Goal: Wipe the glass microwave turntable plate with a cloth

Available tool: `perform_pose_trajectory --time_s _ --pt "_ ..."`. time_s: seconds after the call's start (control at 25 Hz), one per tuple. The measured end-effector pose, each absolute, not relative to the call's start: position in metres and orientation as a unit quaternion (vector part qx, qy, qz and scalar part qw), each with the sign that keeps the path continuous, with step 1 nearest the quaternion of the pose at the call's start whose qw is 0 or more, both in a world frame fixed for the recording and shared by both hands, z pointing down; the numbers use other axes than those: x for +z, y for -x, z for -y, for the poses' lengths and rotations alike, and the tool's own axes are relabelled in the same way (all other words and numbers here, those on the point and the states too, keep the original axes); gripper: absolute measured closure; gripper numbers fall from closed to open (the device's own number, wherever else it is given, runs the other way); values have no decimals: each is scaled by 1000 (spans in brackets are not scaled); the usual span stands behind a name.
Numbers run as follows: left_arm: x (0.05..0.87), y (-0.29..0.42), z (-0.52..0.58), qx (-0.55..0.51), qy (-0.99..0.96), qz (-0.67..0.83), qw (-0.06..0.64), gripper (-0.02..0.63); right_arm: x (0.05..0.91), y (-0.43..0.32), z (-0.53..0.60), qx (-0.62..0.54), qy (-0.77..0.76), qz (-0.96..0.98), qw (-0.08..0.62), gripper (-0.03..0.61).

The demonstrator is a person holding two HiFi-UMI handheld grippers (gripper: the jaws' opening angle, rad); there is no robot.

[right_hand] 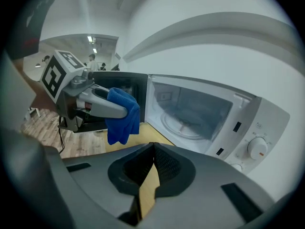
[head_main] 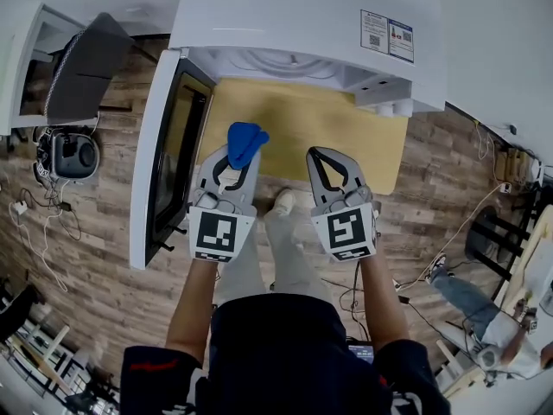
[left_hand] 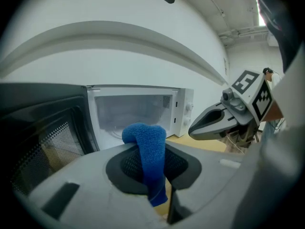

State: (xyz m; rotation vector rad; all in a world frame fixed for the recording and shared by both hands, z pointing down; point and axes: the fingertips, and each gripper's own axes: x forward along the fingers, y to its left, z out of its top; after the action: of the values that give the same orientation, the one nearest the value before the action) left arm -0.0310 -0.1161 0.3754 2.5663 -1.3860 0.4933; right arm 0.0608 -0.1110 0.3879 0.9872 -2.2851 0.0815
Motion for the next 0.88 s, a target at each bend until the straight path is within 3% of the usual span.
perform_pose_trajectory --time_s 0.88 --pt "454 17 122 174 -870 449 110 557 478 -58 141 7 -306 872 382 571"
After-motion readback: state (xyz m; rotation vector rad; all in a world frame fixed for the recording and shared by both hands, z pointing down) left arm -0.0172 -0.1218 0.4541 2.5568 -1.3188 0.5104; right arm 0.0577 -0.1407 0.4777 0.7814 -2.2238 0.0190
